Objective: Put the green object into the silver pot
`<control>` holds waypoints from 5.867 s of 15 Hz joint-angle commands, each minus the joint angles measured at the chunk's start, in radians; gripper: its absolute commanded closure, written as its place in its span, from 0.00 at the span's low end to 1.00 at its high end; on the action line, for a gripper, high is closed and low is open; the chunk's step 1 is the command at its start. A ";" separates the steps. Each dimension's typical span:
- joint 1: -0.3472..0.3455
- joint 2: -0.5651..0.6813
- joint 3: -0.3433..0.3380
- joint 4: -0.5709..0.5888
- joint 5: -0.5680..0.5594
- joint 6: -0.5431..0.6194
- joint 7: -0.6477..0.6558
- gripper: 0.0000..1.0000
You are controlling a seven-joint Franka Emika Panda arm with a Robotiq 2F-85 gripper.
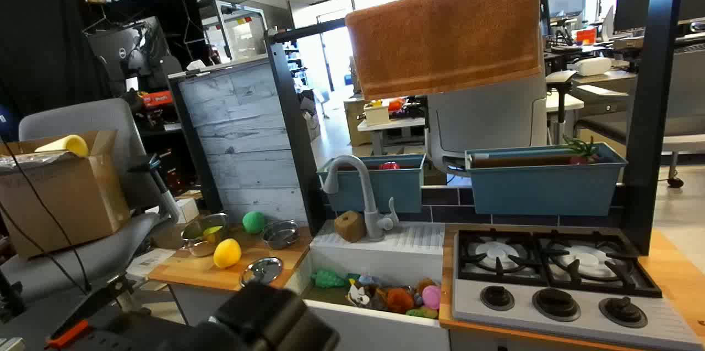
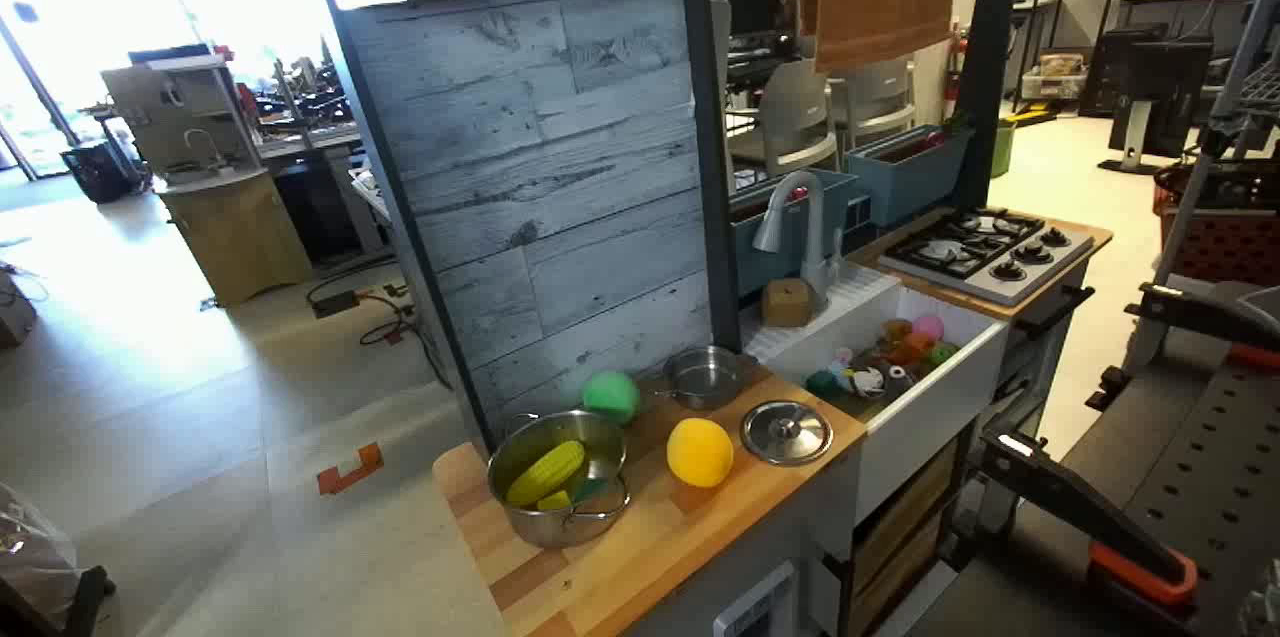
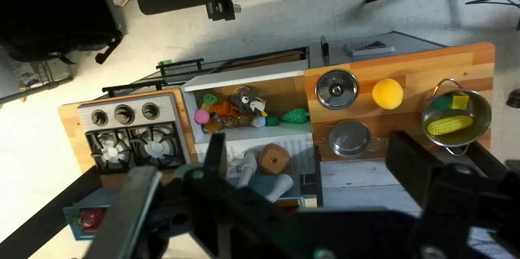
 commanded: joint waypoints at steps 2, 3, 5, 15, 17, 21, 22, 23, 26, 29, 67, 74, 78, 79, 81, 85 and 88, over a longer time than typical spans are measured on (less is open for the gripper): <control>0.018 0.001 -0.015 0.002 -0.005 -0.002 0.005 0.00; 0.018 0.001 -0.015 0.002 -0.005 -0.002 0.005 0.00; 0.018 0.001 -0.015 0.002 -0.005 -0.002 0.005 0.00; 0.018 0.001 -0.015 0.002 -0.005 -0.002 0.005 0.00; 0.018 0.001 -0.015 0.002 -0.005 -0.002 0.005 0.00; 0.018 0.001 -0.015 0.002 -0.005 -0.002 0.005 0.00; 0.018 0.001 -0.015 0.002 -0.005 -0.002 0.005 0.00; 0.018 0.001 -0.015 0.002 -0.005 -0.002 0.005 0.00; 0.018 0.001 -0.015 0.002 -0.005 -0.002 0.005 0.00; 0.018 0.001 -0.015 0.002 -0.005 -0.002 0.005 0.00; 0.288 1.393 -0.196 0.833 0.116 0.539 0.293 0.00; 0.305 1.501 -0.196 0.982 0.103 0.506 0.308 0.00; 0.332 1.553 -0.205 1.038 0.087 0.514 0.307 0.00; 0.336 1.564 -0.210 1.042 0.085 0.514 0.310 0.00; 0.345 1.590 -0.218 1.069 0.083 0.509 0.313 0.00; 0.357 1.641 -0.231 1.136 0.078 0.477 0.315 0.00; 0.365 1.673 -0.242 1.195 0.071 0.445 0.323 0.34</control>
